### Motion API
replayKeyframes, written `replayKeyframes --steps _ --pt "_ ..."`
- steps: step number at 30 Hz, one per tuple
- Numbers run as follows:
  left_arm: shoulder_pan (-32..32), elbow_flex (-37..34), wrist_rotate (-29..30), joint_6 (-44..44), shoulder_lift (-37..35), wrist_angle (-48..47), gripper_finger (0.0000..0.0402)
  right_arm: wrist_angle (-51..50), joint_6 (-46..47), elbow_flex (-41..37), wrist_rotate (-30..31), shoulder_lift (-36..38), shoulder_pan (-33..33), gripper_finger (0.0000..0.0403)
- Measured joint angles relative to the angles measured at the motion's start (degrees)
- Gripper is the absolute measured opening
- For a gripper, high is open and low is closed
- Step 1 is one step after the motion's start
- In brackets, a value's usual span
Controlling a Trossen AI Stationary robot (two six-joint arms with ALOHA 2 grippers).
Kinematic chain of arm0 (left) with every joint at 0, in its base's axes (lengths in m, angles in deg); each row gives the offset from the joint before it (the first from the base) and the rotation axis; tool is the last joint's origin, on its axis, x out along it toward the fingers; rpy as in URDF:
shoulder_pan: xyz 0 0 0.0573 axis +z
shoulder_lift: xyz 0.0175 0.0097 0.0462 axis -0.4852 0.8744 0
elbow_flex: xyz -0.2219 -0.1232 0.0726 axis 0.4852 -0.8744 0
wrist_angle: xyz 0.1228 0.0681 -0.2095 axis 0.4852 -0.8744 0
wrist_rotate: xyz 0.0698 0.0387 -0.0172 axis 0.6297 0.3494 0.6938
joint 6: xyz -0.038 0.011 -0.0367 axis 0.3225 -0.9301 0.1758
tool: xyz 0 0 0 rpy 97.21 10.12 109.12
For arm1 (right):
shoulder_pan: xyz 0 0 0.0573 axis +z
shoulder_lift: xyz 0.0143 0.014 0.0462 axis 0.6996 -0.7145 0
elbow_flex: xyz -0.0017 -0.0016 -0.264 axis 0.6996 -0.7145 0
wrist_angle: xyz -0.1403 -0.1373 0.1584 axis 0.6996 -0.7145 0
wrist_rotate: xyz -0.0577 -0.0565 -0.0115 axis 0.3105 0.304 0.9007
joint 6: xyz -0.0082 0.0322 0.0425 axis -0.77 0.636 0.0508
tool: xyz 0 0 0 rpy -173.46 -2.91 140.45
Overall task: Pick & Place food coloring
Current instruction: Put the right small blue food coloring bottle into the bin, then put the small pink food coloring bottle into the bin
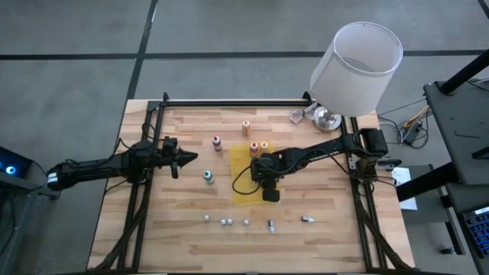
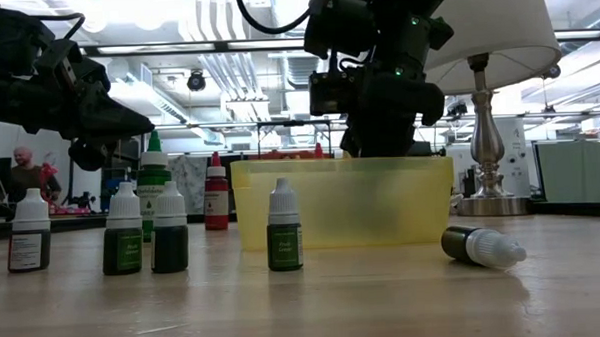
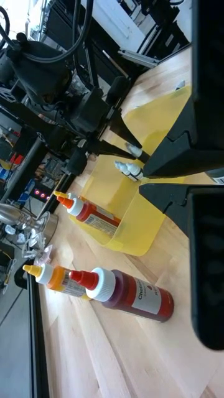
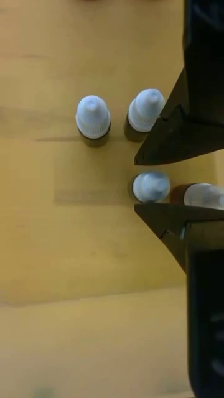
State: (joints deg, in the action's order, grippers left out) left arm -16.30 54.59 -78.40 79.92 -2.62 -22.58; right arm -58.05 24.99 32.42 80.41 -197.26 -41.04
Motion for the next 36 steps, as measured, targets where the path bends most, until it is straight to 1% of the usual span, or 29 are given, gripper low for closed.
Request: replayKeyframes --steps 12,23,29,36 --pt "0.00 0.00 -0.01 -0.02 0.00 0.00 0.0000 -0.20 2.30 0.00 -0.04 0.28 0.00 0.0121" --pt "-0.01 0.00 0.00 -0.02 0.00 0.00 0.0000 -0.66 2.64 0.00 -0.01 1.64 0.00 0.0147" --pt "-0.02 0.00 0.00 -0.02 -0.02 -0.01 0.0000 -1.81 2.44 0.00 0.04 3.58 0.00 0.0157" --pt "0.00 0.00 0.00 -0.02 -0.02 0.00 0.0000 -2.11 2.44 -0.01 0.07 7.46 0.03 0.0155"
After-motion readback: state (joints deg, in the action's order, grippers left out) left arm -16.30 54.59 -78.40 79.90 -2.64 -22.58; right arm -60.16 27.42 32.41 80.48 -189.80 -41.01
